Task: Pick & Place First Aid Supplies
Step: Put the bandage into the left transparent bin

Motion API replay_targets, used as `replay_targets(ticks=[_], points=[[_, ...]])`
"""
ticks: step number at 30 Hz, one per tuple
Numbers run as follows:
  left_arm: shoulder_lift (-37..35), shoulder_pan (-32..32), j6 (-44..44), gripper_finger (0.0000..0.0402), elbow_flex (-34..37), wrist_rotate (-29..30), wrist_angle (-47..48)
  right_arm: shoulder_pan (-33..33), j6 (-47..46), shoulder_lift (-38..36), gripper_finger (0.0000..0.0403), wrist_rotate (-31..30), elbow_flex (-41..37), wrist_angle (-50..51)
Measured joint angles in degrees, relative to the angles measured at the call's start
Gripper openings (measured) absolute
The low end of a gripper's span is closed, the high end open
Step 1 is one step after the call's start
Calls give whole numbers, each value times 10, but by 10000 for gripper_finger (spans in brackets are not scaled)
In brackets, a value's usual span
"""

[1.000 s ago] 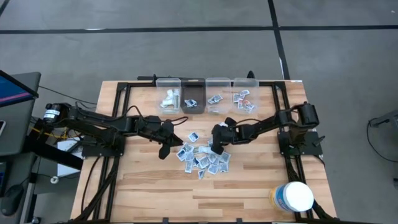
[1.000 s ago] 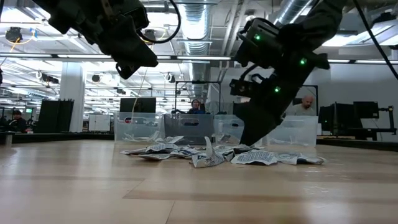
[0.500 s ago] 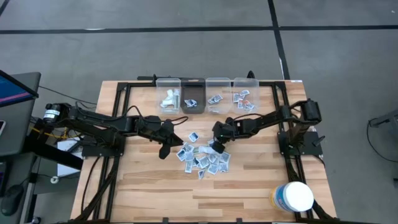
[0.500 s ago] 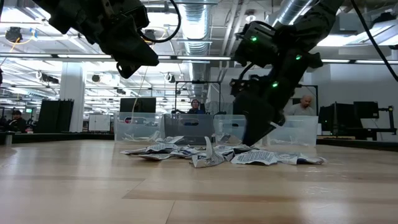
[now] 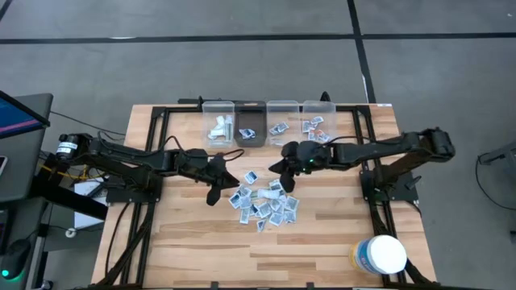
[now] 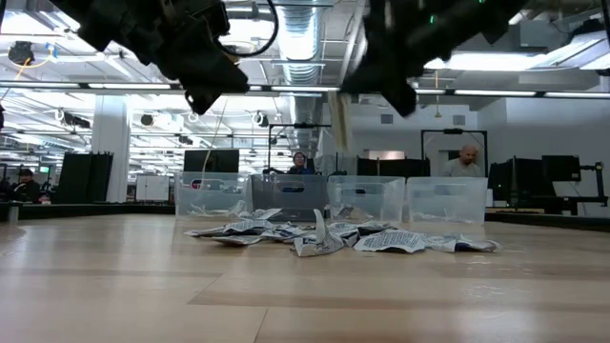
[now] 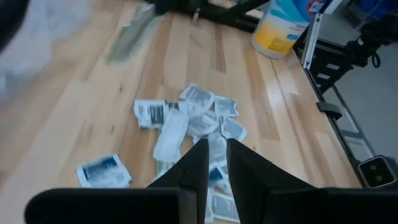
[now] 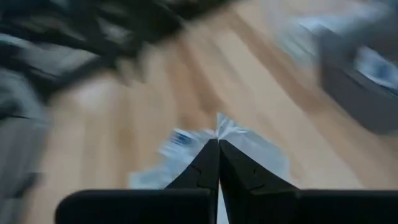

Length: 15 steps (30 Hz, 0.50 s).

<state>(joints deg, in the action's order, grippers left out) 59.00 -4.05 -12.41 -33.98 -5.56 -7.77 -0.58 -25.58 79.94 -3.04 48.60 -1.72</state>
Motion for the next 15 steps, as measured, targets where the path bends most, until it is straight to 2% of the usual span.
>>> replay_targets(ticks=[4, 7, 15], points=[[0, 0, 48, 58, 0, -1, -53, 0, 0, -25, 0, 73, 1, -56], [0, 0, 101, 63, 0, -17, -111, -2, -2, -31, 0, 104, 1, -76], [0, 0, 196, 113, 0, -20, -152, -19, -29, -27, 0, 112, 1, -93]])
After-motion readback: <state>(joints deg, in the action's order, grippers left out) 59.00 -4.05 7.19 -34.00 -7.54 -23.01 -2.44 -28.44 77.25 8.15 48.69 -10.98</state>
